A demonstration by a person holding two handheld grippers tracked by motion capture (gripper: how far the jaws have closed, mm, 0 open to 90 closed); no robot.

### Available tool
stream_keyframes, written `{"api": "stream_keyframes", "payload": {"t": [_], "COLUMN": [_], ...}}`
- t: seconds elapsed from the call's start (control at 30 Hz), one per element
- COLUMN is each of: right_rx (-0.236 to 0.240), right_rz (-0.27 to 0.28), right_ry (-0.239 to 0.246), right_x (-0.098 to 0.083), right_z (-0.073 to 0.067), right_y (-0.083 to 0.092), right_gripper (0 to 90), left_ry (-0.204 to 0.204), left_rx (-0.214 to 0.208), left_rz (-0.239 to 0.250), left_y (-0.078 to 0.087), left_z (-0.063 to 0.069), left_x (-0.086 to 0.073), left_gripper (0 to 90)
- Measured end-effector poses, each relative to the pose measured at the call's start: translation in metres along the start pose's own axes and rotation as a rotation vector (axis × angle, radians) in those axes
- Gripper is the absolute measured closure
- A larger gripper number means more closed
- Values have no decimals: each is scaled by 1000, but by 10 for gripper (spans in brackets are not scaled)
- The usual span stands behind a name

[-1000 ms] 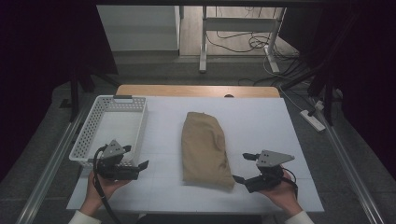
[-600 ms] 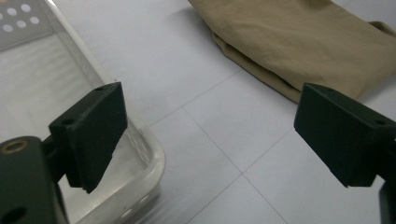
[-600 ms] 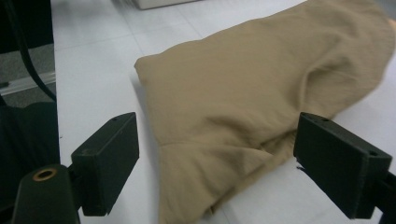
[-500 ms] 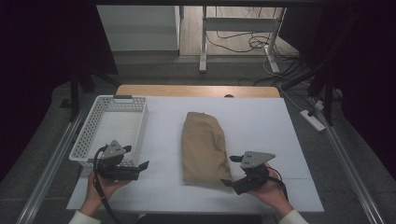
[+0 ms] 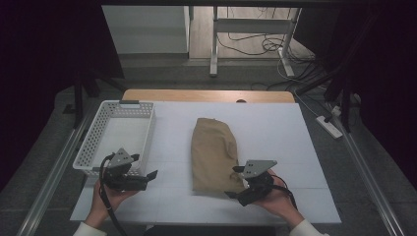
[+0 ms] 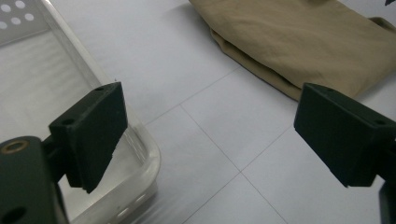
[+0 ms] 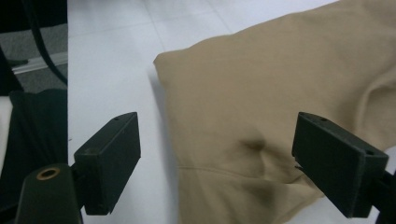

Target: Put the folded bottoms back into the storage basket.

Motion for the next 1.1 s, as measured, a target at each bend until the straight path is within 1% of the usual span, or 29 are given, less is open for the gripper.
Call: {"api": "stream_keyframes", "payload": {"t": [0.1, 0.2, 0.27, 0.3, 0.33, 0.43, 0.47, 0.5, 0.53, 0.6, 0.67, 0.8, 0.9, 0.93, 1.1], "right_rx": [10, 18, 18, 14, 14, 10, 5, 5, -4, -6, -12, -24, -34, -30, -44], "right_rz": [-16, -62, -72, -92, -92, -119, -143, -143, -175, -179, -198, -228, -234, -233, -235], "right_ry": [3, 21, 22, 23, 23, 25, 24, 24, 32, 28, 25, 37, 43, 38, 41], "right_x": [-1, -4, -4, -6, -6, -9, -12, -12, -15, -16, -19, -22, -23, -23, -23], "right_z": [-2, -5, -5, -5, -5, -3, 0, 0, 2, 3, 5, 7, 6, 7, 8], "right_y": [-4, -13, -14, -17, -17, -23, -27, -27, -31, -32, -35, -37, -39, -38, -38], "right_gripper": [153, 153, 153, 153, 153, 153, 153, 153, 153, 153, 153, 158, 176, 181, 221], "left_ry": [-2, -4, -5, -5, -6, -7, -8, -8, -8, -9, -9, -9, -9, -9, -10], "left_rx": [0, -1, -1, -1, -1, -1, 0, -1, -1, -1, -2, -4, -6, -5, -5], "left_rz": [-4, -5, -6, -6, -8, -9, -10, -10, -10, -10, -9, -11, -15, -17, -17], "left_y": [-1, -1, -1, -1, -1, -2, -2, -2, -2, -2, -2, -2, -4, -4, -4], "left_z": [0, 1, 1, 1, 1, 1, 1, 1, 1, 1, 1, 2, 1, 1, 2], "left_x": [-1, -1, -1, -1, -1, -1, -1, -1, -1, -1, -2, -2, -2, -2, -2], "left_gripper": [104, 103, 103, 103, 103, 104, 104, 104, 104, 104, 103, 104, 105, 105, 105]}}
Point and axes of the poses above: each handheld gripper's, and its own axes: y roughly backward along the jaws, x roughly out of its top, z roughly to its right, the point moved 3 cm from there along -y, roughly forward along the jaws, and after that the axes turned 10 degrees about y, right-handed, at the moved point
